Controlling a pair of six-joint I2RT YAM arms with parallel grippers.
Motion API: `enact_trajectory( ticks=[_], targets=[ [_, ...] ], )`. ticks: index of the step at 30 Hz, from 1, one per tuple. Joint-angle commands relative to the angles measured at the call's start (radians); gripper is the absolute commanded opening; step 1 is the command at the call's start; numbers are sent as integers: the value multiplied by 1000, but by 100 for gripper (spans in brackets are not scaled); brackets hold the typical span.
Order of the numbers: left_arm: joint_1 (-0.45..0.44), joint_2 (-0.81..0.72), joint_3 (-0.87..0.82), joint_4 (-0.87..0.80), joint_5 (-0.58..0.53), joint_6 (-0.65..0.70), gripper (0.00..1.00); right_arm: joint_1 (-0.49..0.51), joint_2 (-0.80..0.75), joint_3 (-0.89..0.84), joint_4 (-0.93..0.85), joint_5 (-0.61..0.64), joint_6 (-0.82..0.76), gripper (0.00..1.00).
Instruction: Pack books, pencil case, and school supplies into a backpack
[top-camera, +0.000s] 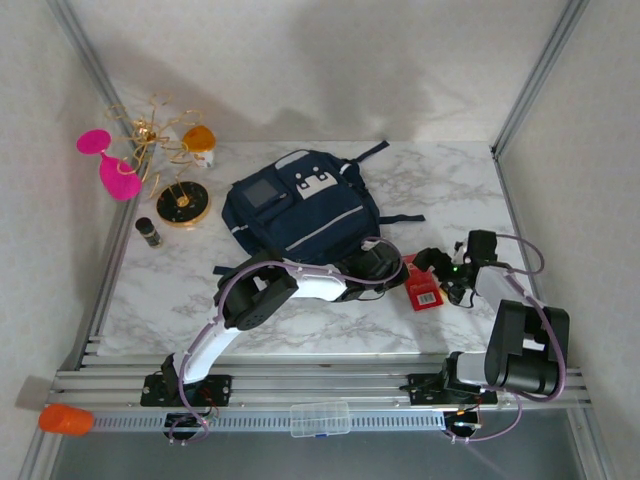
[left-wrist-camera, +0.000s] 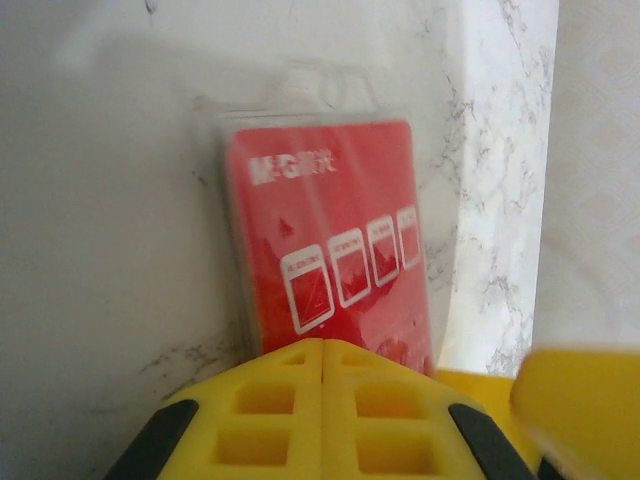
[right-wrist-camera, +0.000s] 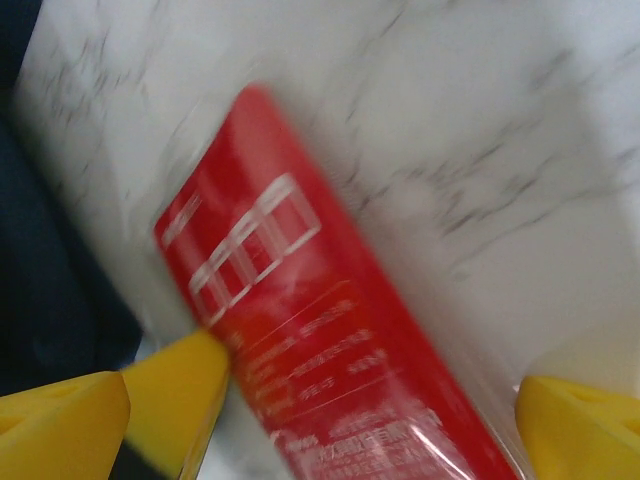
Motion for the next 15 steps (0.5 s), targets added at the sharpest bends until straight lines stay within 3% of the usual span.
enact_trajectory(
  ticks=[1,6,15],
  targets=[
    [30,18,-28,-109,-39,16,0,17,-30,-11,-49,-132,-27,99],
    [31,4,-52,-128,-59,21,0,16,-39,-6,-13,-236,-29,87],
    [21,-23,-33,-136,-49,48,0,-27,-27,-33,9,-226,-24,29]
  ],
)
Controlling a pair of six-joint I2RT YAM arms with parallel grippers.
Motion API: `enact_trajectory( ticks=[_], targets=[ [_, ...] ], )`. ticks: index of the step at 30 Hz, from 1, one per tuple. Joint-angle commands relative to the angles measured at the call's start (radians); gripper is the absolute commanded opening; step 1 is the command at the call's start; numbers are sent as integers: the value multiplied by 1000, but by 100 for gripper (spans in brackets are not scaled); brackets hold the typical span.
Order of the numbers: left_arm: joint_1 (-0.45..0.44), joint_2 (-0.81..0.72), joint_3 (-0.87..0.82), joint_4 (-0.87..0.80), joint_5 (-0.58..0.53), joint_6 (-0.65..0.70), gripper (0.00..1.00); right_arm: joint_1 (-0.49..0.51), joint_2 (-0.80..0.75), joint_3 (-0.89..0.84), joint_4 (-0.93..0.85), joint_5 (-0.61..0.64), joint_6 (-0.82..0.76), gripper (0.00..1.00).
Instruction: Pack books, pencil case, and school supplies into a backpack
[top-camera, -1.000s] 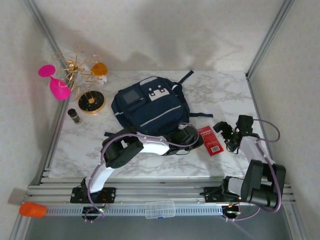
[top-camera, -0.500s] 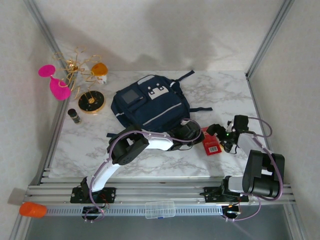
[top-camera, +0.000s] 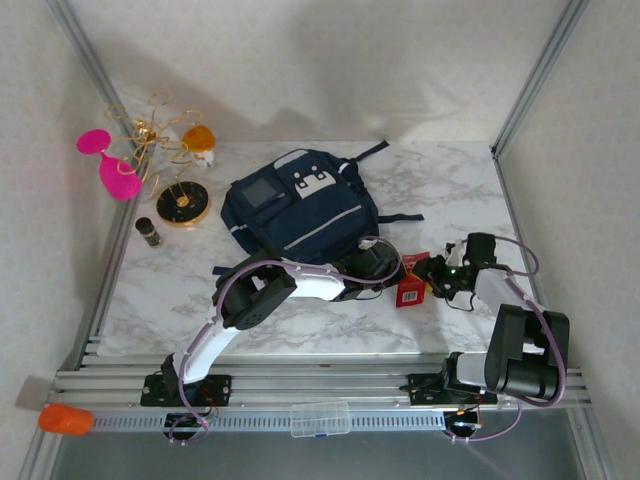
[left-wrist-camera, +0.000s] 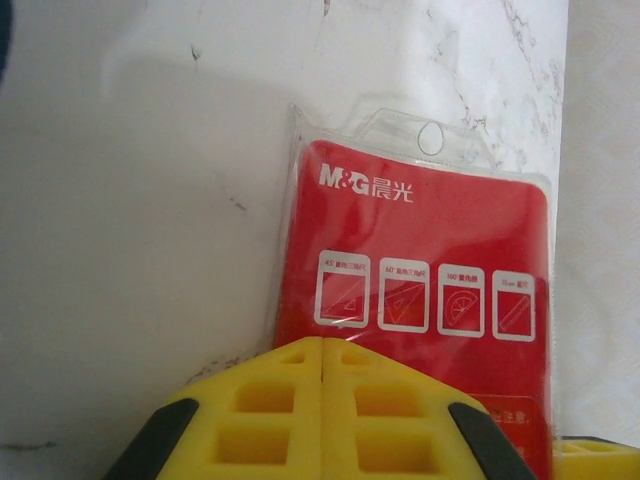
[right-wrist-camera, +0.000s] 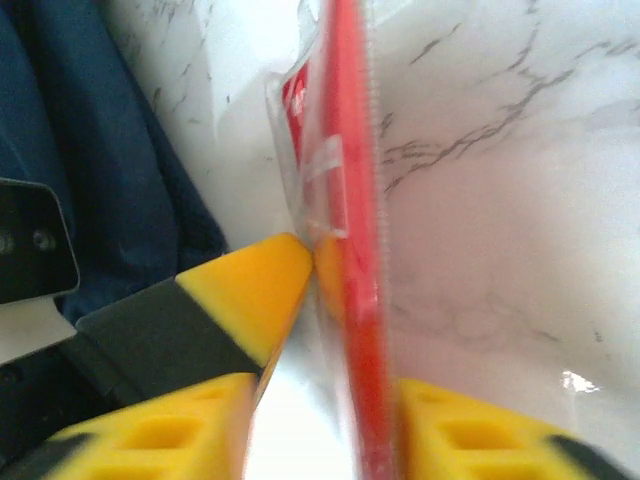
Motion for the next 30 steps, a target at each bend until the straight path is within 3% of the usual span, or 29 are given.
enact_trajectory(
  ticks=[1,5,7,9,13,15,17,22,25,30],
  targets=[
    [13,-18,-6,-138,-29,28,0,-18,-12,-16,29,-41,4,21],
    [6,-53,23,-172,-26,64,0,-32,-50,-3,22,-51,9,0],
    [8,-84,20,-163,56,43,3,-44,-85,10,13,-51,12,0],
    [-6,-157,-53,-88,117,37,12,-58,-123,36,-26,-15,3,0],
    [-26,-372,-177,-179,78,151,22,-68,-209,103,-99,74,7,0],
    [-26,-482,-217,-239,49,225,27,-68,-240,125,-99,53,24,0],
    [-24,-588,-228,-345,-33,329,34,-66,-253,144,-94,-5,42,0],
    [0,-708,-195,-609,-411,630,51,-22,-251,179,-44,-125,111,0],
    [35,-655,-142,-708,-486,797,59,46,-233,207,-18,-121,140,0],
    [37,-528,-66,-796,-585,967,68,71,-208,204,62,-160,190,0]
  ],
)
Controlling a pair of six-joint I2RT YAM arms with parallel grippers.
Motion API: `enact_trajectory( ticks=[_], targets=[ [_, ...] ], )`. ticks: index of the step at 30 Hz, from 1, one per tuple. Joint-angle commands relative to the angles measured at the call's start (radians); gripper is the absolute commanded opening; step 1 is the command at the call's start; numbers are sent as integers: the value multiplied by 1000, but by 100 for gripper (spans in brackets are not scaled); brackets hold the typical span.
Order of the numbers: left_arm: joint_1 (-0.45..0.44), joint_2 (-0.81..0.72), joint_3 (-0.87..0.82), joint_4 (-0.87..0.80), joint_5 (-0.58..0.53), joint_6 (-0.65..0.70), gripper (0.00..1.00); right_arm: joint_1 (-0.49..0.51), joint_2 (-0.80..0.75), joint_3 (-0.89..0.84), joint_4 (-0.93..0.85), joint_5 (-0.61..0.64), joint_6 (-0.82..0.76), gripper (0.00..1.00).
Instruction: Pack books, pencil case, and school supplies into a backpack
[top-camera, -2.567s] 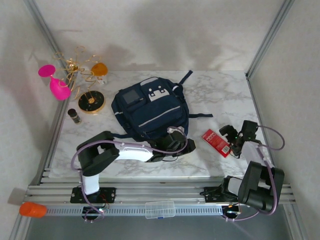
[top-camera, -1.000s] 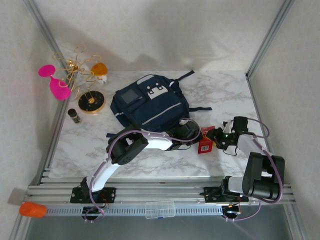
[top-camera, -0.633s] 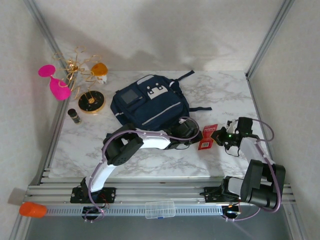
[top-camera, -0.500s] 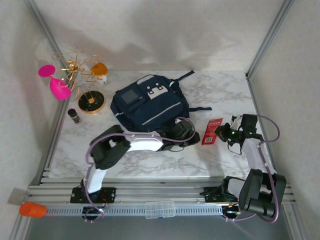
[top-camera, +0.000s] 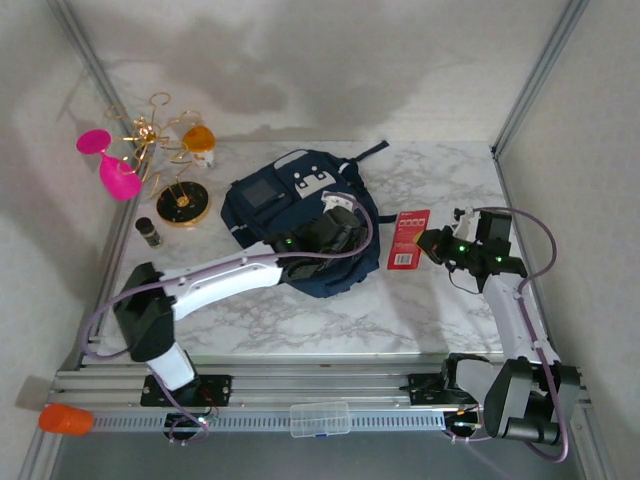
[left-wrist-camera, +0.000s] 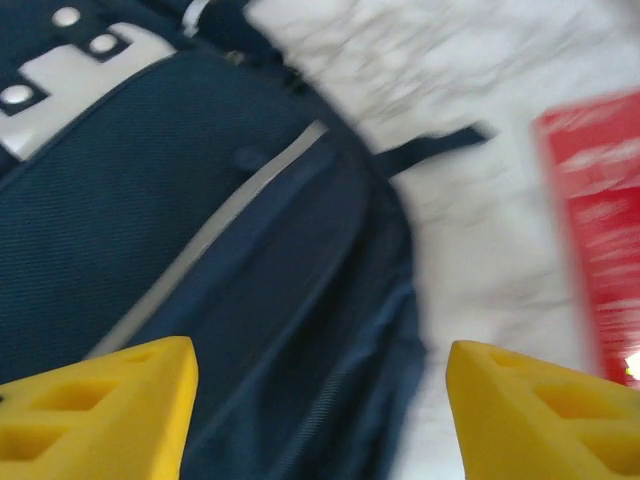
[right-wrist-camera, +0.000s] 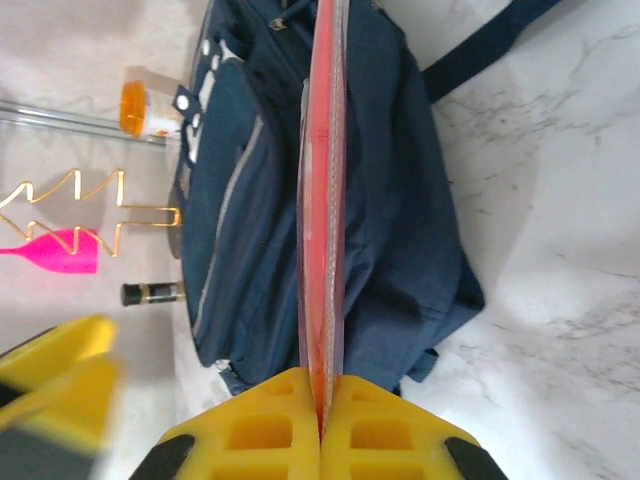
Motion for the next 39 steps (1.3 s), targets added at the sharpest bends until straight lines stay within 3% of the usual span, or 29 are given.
enact_trajectory(
  ticks=[1,9,14,22,28,33,39],
  targets=[
    [-4,71,13,-139,-119,225,70,15,22,25,71,-47,44,0],
    [64,139,26,-119,-138,266,75,16,32,-21,127,-65,53,0],
    [132,151,42,-130,-77,255,70,17,39,-29,106,-81,29,0],
    [206,81,7,-57,120,266,47,16,44,-27,97,-94,13,0],
    [247,78,43,-67,157,218,2,48,42,-35,134,-89,58,0],
    [229,43,81,-70,189,110,0,130,28,-86,301,-91,251,0],
    [153,-6,107,24,208,-95,0,285,15,-180,643,84,557,0]
  ],
)
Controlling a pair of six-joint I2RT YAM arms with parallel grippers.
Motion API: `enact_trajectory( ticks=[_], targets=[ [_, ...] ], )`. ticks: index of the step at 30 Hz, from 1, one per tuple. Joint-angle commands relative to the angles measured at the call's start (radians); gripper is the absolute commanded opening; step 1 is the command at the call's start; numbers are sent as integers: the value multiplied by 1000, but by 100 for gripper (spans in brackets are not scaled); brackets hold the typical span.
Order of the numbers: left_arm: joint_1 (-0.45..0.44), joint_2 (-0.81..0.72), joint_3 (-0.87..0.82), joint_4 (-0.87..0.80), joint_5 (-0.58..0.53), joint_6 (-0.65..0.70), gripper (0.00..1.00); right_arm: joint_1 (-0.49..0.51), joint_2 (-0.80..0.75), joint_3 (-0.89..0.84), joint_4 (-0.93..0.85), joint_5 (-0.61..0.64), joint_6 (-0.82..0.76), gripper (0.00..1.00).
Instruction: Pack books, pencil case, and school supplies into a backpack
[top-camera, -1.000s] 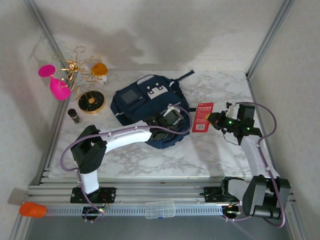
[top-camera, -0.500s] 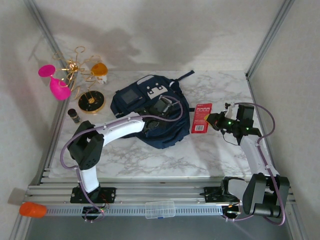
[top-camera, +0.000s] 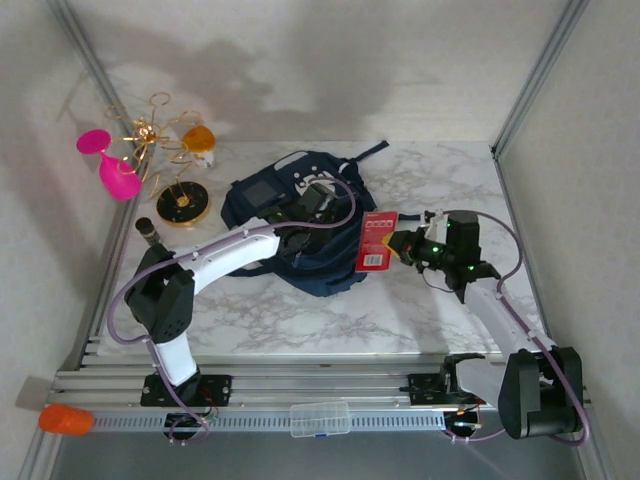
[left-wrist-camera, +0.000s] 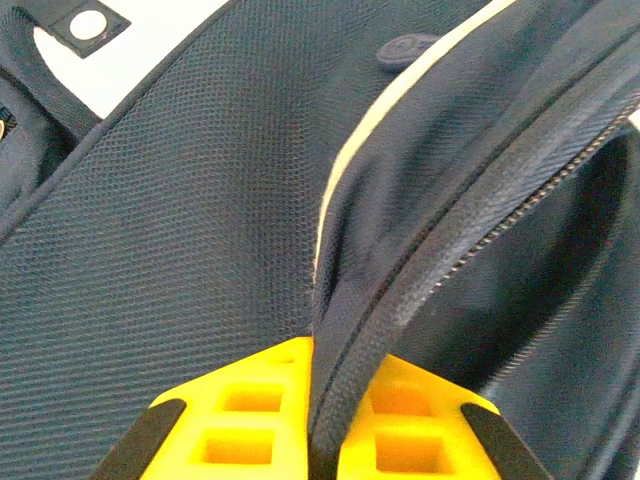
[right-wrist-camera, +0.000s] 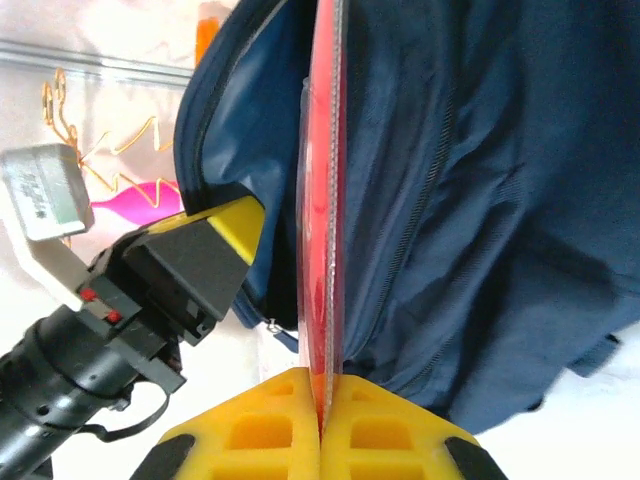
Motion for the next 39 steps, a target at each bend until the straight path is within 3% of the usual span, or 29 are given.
enact_trajectory(
  ticks=[1,9,11,16,19,24,30,34,37,39],
  targets=[
    [-61,-75,79,97,16,-167,0,48,2,-35,256,116,217,0],
    [-112,-69,138,117,-17,-272,0,226,204,23,449,360,302,0],
    [-116,-71,144,110,-34,-277,0,262,269,72,399,440,289,0],
    [-116,-69,137,118,-30,-293,0,329,430,149,483,543,232,0],
    [-116,-75,119,126,-46,-313,0,353,487,152,580,556,247,15],
    [-97,-82,107,119,-76,-321,0,387,463,184,492,539,166,42],
    [-78,-95,68,146,-59,-330,0,383,324,137,253,605,64,48],
    [-74,-91,60,167,-38,-336,0,384,353,103,269,519,97,37],
    [-73,-87,54,172,-23,-339,0,393,358,80,340,502,119,15],
    [-74,-87,53,171,-19,-340,0,405,373,101,348,498,116,8]
  ],
)
